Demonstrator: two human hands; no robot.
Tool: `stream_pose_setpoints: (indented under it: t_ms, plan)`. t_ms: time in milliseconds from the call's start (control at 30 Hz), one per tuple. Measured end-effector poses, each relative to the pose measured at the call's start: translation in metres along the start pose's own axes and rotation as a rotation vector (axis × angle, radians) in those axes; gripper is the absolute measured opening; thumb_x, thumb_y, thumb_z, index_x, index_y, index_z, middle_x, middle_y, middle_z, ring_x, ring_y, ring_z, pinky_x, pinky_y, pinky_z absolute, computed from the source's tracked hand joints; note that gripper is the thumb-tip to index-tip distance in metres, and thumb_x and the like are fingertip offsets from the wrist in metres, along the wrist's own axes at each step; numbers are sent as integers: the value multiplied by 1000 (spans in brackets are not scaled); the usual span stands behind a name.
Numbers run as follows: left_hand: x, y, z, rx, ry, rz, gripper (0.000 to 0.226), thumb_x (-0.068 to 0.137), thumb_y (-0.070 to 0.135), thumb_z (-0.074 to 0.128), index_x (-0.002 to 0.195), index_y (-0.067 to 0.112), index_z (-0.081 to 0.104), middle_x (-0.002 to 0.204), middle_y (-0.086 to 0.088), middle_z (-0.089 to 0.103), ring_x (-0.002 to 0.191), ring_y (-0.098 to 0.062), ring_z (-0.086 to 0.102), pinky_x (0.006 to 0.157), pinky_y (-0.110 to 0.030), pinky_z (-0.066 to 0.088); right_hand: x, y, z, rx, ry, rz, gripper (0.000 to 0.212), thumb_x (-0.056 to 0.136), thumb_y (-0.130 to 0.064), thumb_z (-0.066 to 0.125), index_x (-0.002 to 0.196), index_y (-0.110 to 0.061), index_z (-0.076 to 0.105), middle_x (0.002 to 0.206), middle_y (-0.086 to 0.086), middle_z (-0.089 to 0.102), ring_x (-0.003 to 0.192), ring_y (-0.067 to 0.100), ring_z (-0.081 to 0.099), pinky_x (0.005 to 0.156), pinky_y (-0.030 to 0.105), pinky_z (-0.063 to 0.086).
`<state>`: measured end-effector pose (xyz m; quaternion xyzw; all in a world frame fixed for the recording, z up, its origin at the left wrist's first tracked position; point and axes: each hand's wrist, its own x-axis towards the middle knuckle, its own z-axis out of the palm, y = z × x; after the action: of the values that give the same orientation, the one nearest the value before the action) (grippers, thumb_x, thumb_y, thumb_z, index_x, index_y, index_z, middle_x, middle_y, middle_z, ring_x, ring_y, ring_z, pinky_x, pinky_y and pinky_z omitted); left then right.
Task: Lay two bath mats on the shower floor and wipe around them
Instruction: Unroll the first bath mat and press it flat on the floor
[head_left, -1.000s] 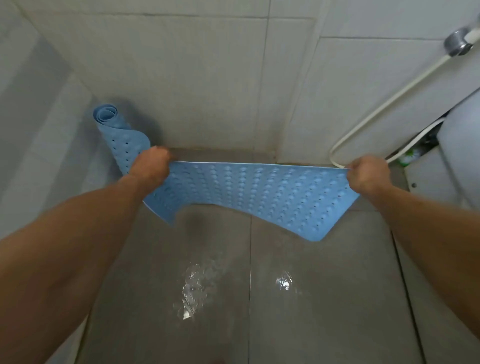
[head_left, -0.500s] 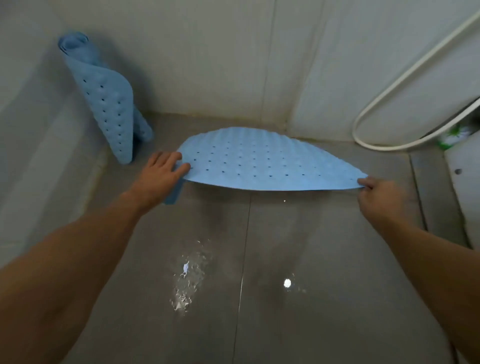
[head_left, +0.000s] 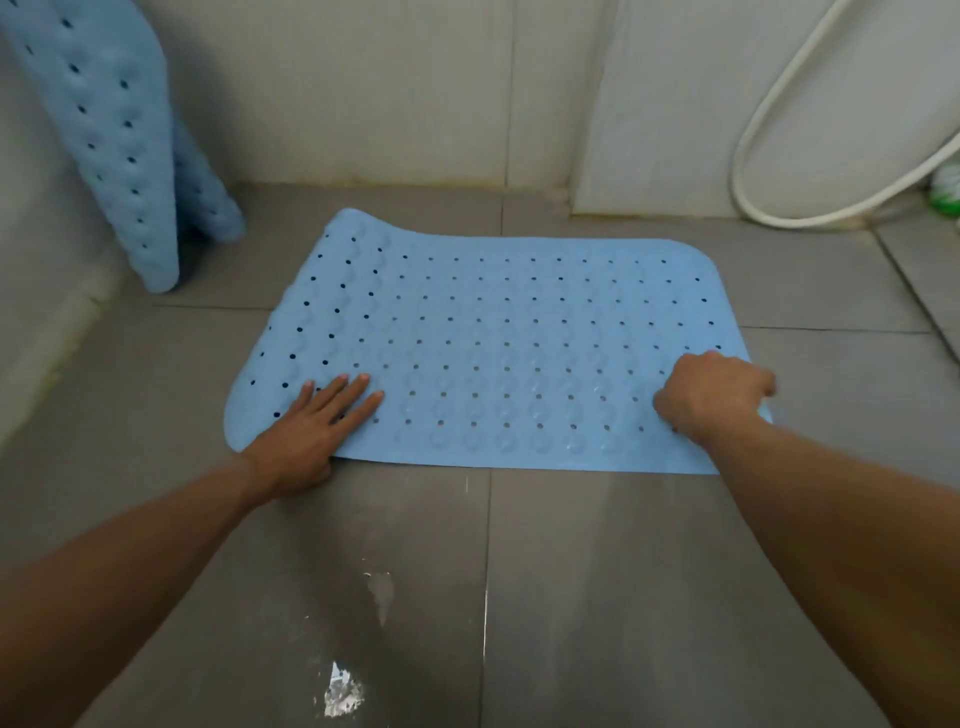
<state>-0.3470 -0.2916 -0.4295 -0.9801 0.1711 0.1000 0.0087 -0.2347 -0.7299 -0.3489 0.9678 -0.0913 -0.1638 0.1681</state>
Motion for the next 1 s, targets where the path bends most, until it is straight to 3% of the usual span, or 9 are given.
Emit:
stream_pose_setpoints:
  t_ms: [67, 133, 233, 367, 567, 833, 900, 1000]
  plan:
    - [3, 0, 1, -9, 3, 2, 103, 73, -11, 46, 151, 25, -10, 160, 4, -15, 147, -23, -15, 120, -50, -4, 9, -24, 7, 167, 6, -99, 53, 93, -37, 40, 139, -12, 46, 147, 16, 39, 136, 39, 36, 113, 55, 26]
    - [6, 0, -4, -42, -39, -5, 102, 75, -12, 43, 149, 28, -15, 157, 8, -20, 146, -22, -19, 118, -46, -10, 10, -45, 28, 387, 4, -148, 69, 96, -50, 30, 152, -9, 23, 163, 11, 10, 150, 36, 5, 120, 57, 6]
    - [8, -4, -14, -76, -140, 32, 103, 73, -14, 36, 146, 39, -13, 156, 13, -21, 146, -23, -19, 118, -47, -12, 1, -53, 63, 586, 42, -86, 78, 94, -66, 13, 158, -21, 5, 166, 0, -11, 151, 31, -17, 119, 57, -11]
    - [0, -1, -14, -91, -152, 116, 106, 73, -13, 33, 146, 50, -11, 156, 18, -23, 146, -25, -22, 118, -48, -14, -18, -43, 80, 609, 82, -31, 78, 92, -70, 7, 158, -29, 0, 166, -5, -12, 151, 27, -18, 118, 59, -14]
    - [-22, 33, 15, -164, -20, 167, 109, 73, -15, 34, 147, 50, -11, 158, 21, -20, 144, -18, -29, 116, -47, -18, -36, -12, 108, 576, 140, 5, 75, 92, -70, 8, 157, -33, 1, 166, -7, -8, 152, 25, -15, 118, 60, -13]
    - [-56, 64, 16, -221, -64, 173, 104, 76, -10, 33, 146, 51, -13, 156, 22, -22, 142, -16, -33, 116, -49, -20, -59, 4, 125, 542, 162, 9, 70, 93, -66, 16, 155, -33, 7, 166, -5, -1, 153, 26, -9, 118, 62, -6]
    - [-58, 64, 6, -207, -148, 181, 94, 82, 2, 37, 146, 51, -13, 155, 23, -25, 141, -14, -35, 116, -48, -20, -58, -2, 116, 566, 167, 64, 71, 91, -64, 22, 153, -30, 16, 164, -1, 7, 153, 29, -5, 117, 65, -6]
    - [-57, 60, -19, -225, -173, 172, 69, 85, 51, 33, 147, 53, 5, 160, 20, -9, 148, -14, -16, 119, -39, -10, -58, -22, 103, 587, 183, 80, 71, 90, -65, 24, 152, -31, 20, 164, 5, 6, 151, 34, -7, 115, 67, -9]
